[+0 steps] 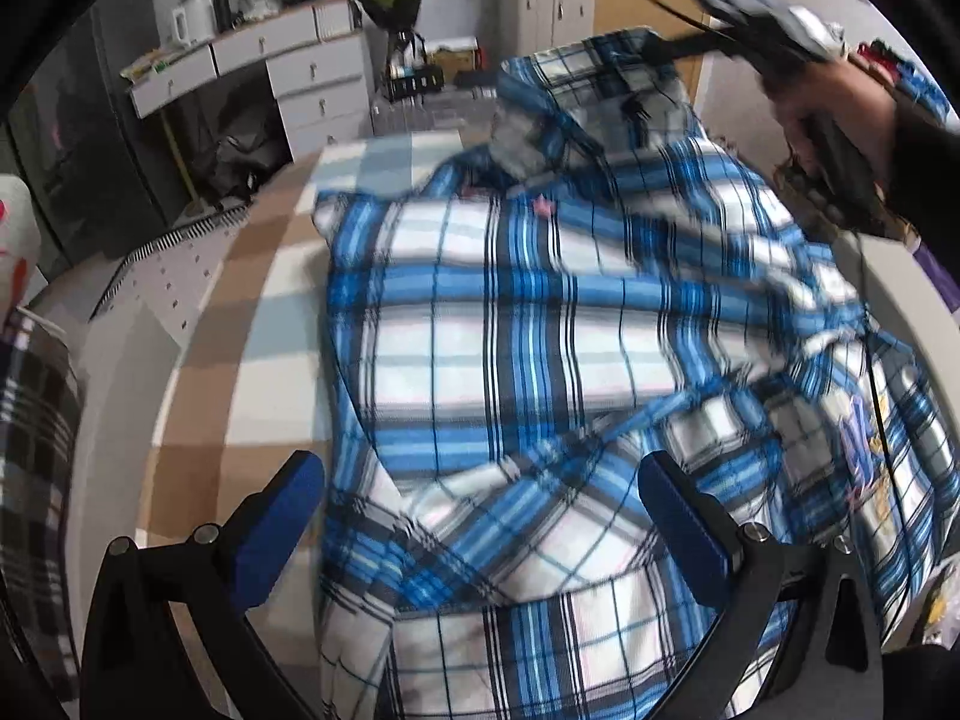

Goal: Fold large clothes

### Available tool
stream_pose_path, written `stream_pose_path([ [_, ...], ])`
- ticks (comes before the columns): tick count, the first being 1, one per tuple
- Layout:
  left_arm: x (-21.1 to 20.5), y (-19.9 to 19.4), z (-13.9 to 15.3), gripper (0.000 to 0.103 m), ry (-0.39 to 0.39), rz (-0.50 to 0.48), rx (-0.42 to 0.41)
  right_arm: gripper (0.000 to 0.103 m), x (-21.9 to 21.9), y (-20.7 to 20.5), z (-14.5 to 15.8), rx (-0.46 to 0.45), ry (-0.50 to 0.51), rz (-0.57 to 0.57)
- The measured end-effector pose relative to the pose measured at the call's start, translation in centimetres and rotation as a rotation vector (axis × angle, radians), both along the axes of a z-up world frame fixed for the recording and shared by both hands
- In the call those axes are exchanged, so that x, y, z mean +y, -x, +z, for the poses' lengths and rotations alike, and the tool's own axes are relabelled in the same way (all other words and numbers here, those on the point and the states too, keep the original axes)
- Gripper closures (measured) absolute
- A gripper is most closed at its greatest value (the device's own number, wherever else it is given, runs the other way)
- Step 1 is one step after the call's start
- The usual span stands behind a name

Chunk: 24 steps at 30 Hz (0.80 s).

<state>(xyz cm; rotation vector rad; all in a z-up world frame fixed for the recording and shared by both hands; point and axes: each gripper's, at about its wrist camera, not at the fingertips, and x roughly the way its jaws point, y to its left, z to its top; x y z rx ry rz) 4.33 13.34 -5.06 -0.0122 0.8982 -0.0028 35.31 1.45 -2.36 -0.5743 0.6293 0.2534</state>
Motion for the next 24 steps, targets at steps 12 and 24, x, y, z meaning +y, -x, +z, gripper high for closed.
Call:
stream_pose_path([
  [12,1.7,-11.1,5.7,0.001,0.186,0.079,-0.041,0.101,-3.9,4.2,0.8,-0.007,-0.146,0.036],
  [24,-2.5,-24.4,1.2,0.034,-0.013,0.036,0.116,0.101,-4.5,4.3,0.6,-0.022,-0.166,0.064],
])
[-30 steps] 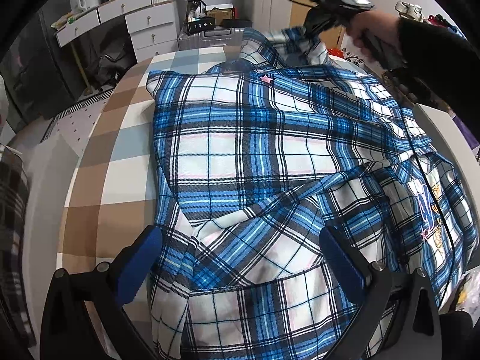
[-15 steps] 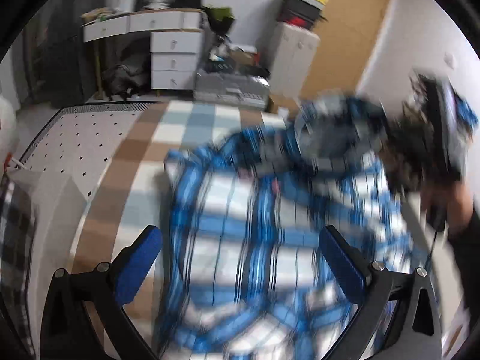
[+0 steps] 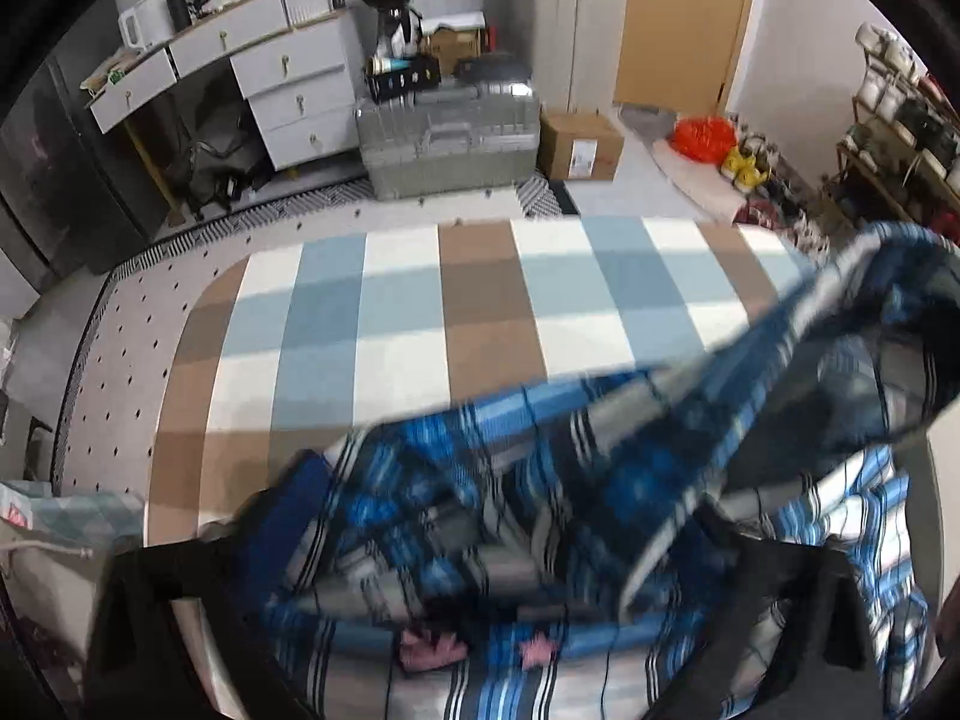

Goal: Fold large clothes

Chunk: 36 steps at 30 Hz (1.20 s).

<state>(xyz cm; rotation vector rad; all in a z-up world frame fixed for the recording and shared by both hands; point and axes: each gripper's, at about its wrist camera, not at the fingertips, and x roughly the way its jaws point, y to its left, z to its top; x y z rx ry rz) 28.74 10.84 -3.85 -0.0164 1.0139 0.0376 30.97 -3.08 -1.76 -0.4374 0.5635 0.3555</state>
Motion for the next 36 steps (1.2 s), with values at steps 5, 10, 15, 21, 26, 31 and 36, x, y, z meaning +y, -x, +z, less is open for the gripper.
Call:
stream_pose_path([
  [5,0.0,2.4,2.2,0.103,0.066,-0.014,-0.031,0.101,0.2,2.2,0.8,-0.051,0.017,0.036],
  [10,-0.5,9.4,5.7,0.103,0.086,-0.043,-0.128,0.101,-0.6,6.9,2.5,-0.113,0.018,0.055],
  [15,-1.5,17.8,6.3,0.103,0.089,-0.101,-0.173,0.100,-2.6,14.4,2.3,-0.148,-0.011,0.061],
  [21,-3.5,22.6,1.2,0.103,0.078,-0.098,-0.090,0.100,-4.2,20.2,-3.3,0.003,-0.068,0.017],
  [26,-4.1,23.8,-3.7,0.103,0.118,-0.081,0.021,0.097,-5.8,21.4,-7.7,0.176,-0.176,-0.104],
  [31,-4.4,23.1,-5.0,0.098,0.134,-0.092,0.051,0.092,-7.3,21.5,-9.3,0.293,-0.244,-0.196],
  [36,-3.9,22.8,-3.5,0.070,0.256,-0.156,0.149,0.076,-7.8,21.9,-9.6,0.355,-0.214,-0.220],
])
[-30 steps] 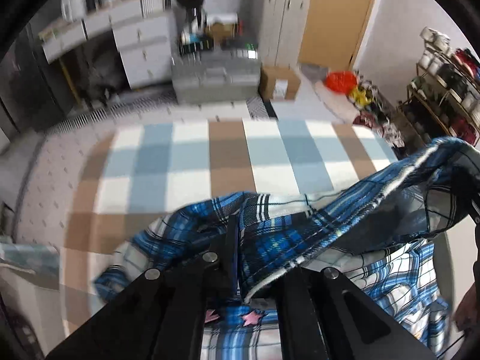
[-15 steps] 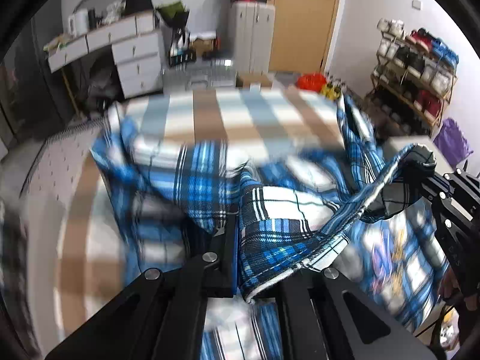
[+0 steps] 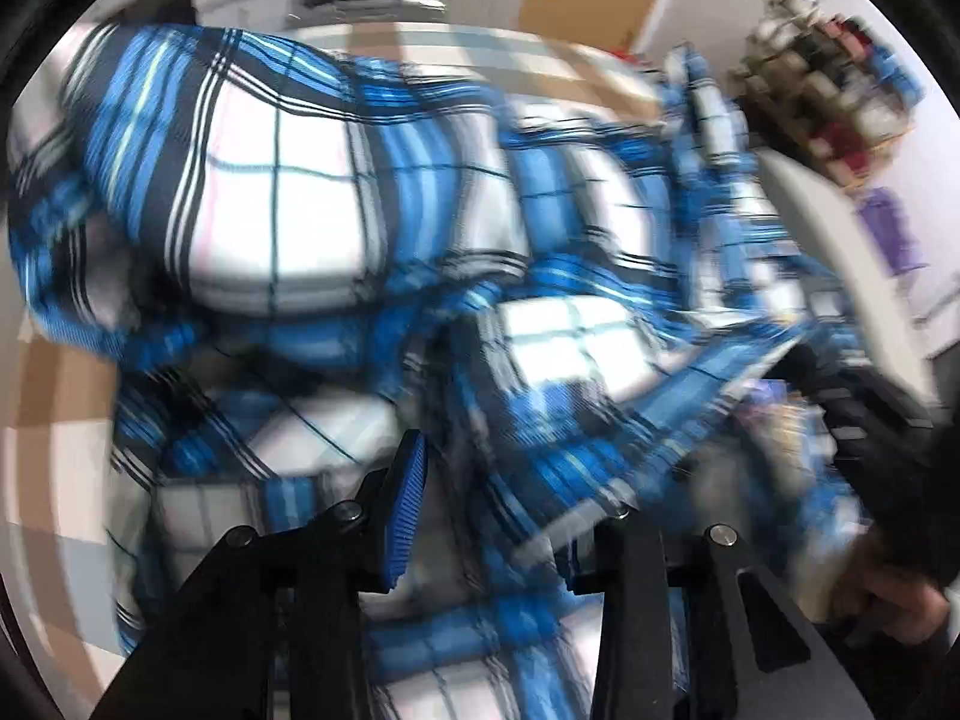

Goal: Fold large clothes

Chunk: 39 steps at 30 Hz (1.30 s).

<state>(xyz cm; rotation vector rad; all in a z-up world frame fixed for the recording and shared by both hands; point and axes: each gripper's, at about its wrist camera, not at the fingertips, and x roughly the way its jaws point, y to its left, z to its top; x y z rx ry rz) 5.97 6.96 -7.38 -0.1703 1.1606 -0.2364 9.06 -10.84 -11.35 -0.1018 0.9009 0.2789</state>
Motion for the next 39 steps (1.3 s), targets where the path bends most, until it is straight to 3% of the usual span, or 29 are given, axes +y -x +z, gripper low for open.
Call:
stream_pose_path([
  [2,0.6,0.8,1.5,0.056,0.054,-0.028,-0.003,0.075,-0.4,0.2,0.0,0.032,-0.008,0.003],
  [5,1.8,1.9,5.0,0.053,0.167,-0.103,-0.027,0.071,-0.9,1.5,-0.4,0.057,0.011,0.007],
  [7,2.3,2.4,7.6,0.053,0.186,-0.121,-0.081,0.067,-1.4,1.8,-0.2,0.070,0.034,0.003],
  [9,2.8,1.8,10.3,0.035,0.182,-0.108,-0.167,0.063,-2.0,2.4,0.3,0.076,0.040,0.003],
  [10,3.0,0.8,11.6,0.016,0.177,-0.104,-0.212,0.062,-2.4,2.6,0.8,0.071,0.038,-0.003],
  [12,3.3,-1.6,12.8,0.013,0.147,-0.062,-0.276,0.062,-3.1,3.0,2.0,0.047,0.011,-0.019],
  [15,3.6,-6.5,11.1,0.013,0.133,-0.033,-0.199,0.053,-3.5,2.5,4.9,-0.008,-0.055,-0.048],
  [17,4.1,-9.5,7.5,0.013,0.156,-0.002,-0.074,0.042,-2.8,0.9,7.0,-0.039,-0.085,-0.041],
  [19,5.5,-8.9,3.8,0.013,0.188,0.049,-0.002,0.035,-1.0,-1.4,8.7,-0.077,-0.078,-0.009],
  [22,7.1,-7.9,-0.7,0.013,0.274,0.140,0.054,0.032,2.3,-5.6,9.3,-0.076,-0.046,0.047],
  [25,8.3,-6.1,-3.3,0.013,0.395,0.201,0.048,0.032,5.7,-10.8,8.0,-0.029,-0.006,0.098],
  [27,8.0,-5.4,-3.5,0.013,0.390,0.184,-0.001,0.032,7.4,-14.0,6.7,-0.008,0.046,0.096],
  [29,7.3,-5.2,-2.9,0.013,0.332,0.152,-0.008,0.033,8.3,-16.8,4.4,0.047,0.143,0.077],
  [31,7.0,-5.1,-2.5,0.013,0.309,0.130,-0.012,0.034,7.2,-18.4,1.6,0.120,0.244,0.029],
  [33,7.3,-5.1,-2.1,0.013,0.315,0.116,-0.006,0.034,4.8,-18.4,-0.3,0.187,0.263,-0.013],
  [35,7.2,-5.4,-1.6,0.013,0.308,0.094,0.012,0.034,1.6,-17.5,-1.2,0.224,0.224,-0.056],
  [39,7.4,-6.1,-1.2,0.013,0.295,0.074,0.044,0.034,-4.9,-14.9,-1.4,0.303,0.051,-0.113],
])
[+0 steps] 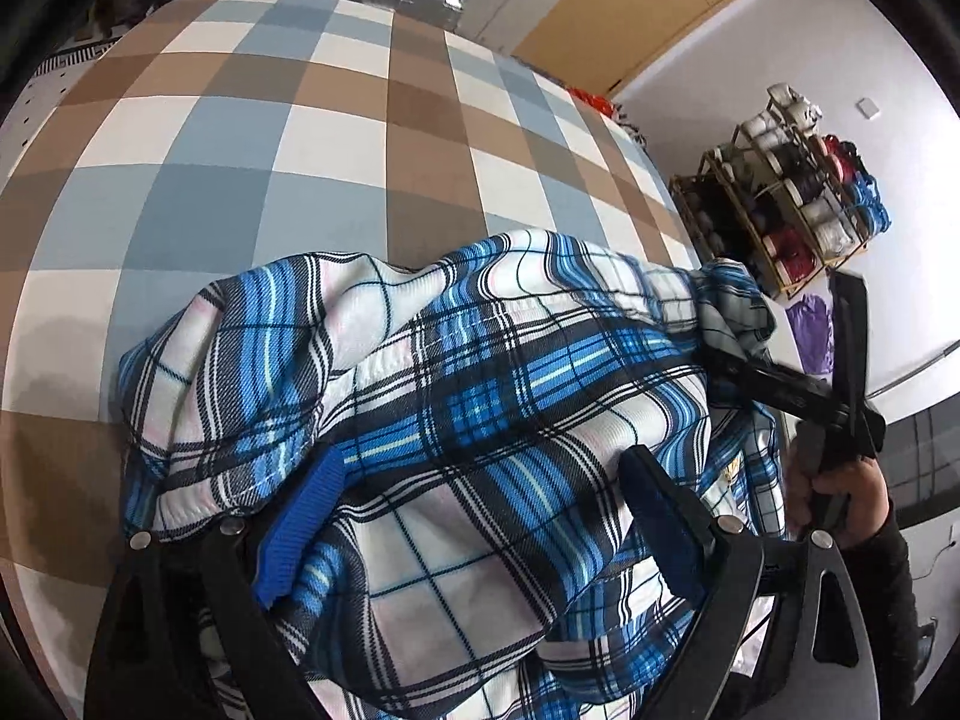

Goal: Fold large clothes

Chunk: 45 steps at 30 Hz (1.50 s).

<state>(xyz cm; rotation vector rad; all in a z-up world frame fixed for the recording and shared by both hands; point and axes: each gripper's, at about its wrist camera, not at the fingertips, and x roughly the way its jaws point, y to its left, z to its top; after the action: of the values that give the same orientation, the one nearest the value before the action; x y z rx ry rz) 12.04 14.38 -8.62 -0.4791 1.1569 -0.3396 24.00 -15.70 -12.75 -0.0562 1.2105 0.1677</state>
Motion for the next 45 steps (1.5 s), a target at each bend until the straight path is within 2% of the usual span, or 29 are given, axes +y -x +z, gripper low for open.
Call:
stream_pose_path([
  [5,0.2,0.0,0.1,0.013,0.002,0.010,0.009,0.034,-4.4,1.9,1.1,0.026,-0.105,-0.068],
  [12,-0.2,0.7,0.1,0.013,-0.056,-0.005,-0.008,0.033,-4.4,2.1,2.2,-0.019,-0.077,-0.107],
  [15,-0.9,0.8,0.1,0.013,-0.110,-0.018,-0.018,0.033,-3.9,1.0,2.1,-0.073,-0.089,-0.143],
  [17,-1.1,1.0,0.0,0.013,-0.134,-0.024,-0.029,0.053,-4.0,0.2,2.1,-0.101,-0.144,-0.174],
  [18,-1.2,1.0,0.0,0.013,-0.138,-0.026,-0.033,0.085,-4.1,-0.1,2.3,-0.120,-0.164,-0.183],
  [19,-1.2,1.1,0.0,0.013,-0.139,-0.032,-0.040,0.095,-4.2,-0.1,2.6,-0.129,-0.211,-0.176],
  [21,-1.0,1.2,0.0,0.013,-0.135,-0.039,-0.047,0.096,-4.4,0.3,3.9,-0.171,-0.264,-0.178],
  [22,-0.8,1.3,0.0,0.013,-0.130,-0.042,-0.048,0.096,-4.7,1.4,5.4,-0.225,-0.287,-0.171],
  [24,-0.6,1.3,0.0,0.013,-0.119,-0.040,-0.045,0.096,-5.1,3.1,7.5,-0.267,-0.324,-0.164],
  [27,-0.6,1.2,0.0,0.013,-0.119,-0.035,-0.040,0.095,-6.0,5.7,8.9,-0.249,-0.364,-0.194],
  [29,-0.9,1.1,0.1,0.013,-0.132,-0.033,-0.039,0.094,-6.8,6.6,8.0,-0.182,-0.321,-0.236],
  [30,-1.0,1.1,0.1,0.013,-0.138,-0.031,-0.038,0.090,-7.5,6.8,7.1,-0.150,-0.299,-0.257],
  [33,-1.2,1.2,0.2,0.013,-0.146,-0.027,-0.038,0.089,-9.7,6.3,3.8,-0.055,-0.160,-0.338],
  [35,-1.0,1.3,0.3,0.013,-0.140,-0.022,-0.034,0.089,-10.8,6.1,2.9,-0.005,-0.074,-0.386],
  [38,-0.6,1.6,0.6,0.013,-0.119,-0.016,-0.024,0.088,-10.2,6.5,4.8,-0.066,-0.024,-0.356],
  [39,-0.2,1.8,0.7,0.013,-0.098,-0.005,-0.023,0.081,-9.4,6.5,5.8,-0.098,-0.011,-0.327],
  [40,0.0,1.8,0.8,0.013,-0.084,0.004,-0.021,0.059,-8.0,6.3,7.2,-0.141,0.007,-0.280],
  [41,0.1,1.8,0.7,0.013,-0.075,0.007,-0.016,0.044,-6.9,6.1,8.0,-0.167,0.015,-0.243],
  [42,0.1,1.7,0.6,0.013,-0.072,0.008,-0.010,0.022,-5.6,5.8,8.7,-0.192,0.019,-0.194],
  [44,-0.1,1.6,0.2,0.013,-0.088,0.002,-0.003,0.019,-2.0,4.5,9.4,-0.216,0.041,-0.070],
  [45,-0.4,1.6,0.1,0.013,-0.098,-0.001,-0.004,0.019,-0.1,3.4,8.9,-0.193,0.055,-0.001],
])
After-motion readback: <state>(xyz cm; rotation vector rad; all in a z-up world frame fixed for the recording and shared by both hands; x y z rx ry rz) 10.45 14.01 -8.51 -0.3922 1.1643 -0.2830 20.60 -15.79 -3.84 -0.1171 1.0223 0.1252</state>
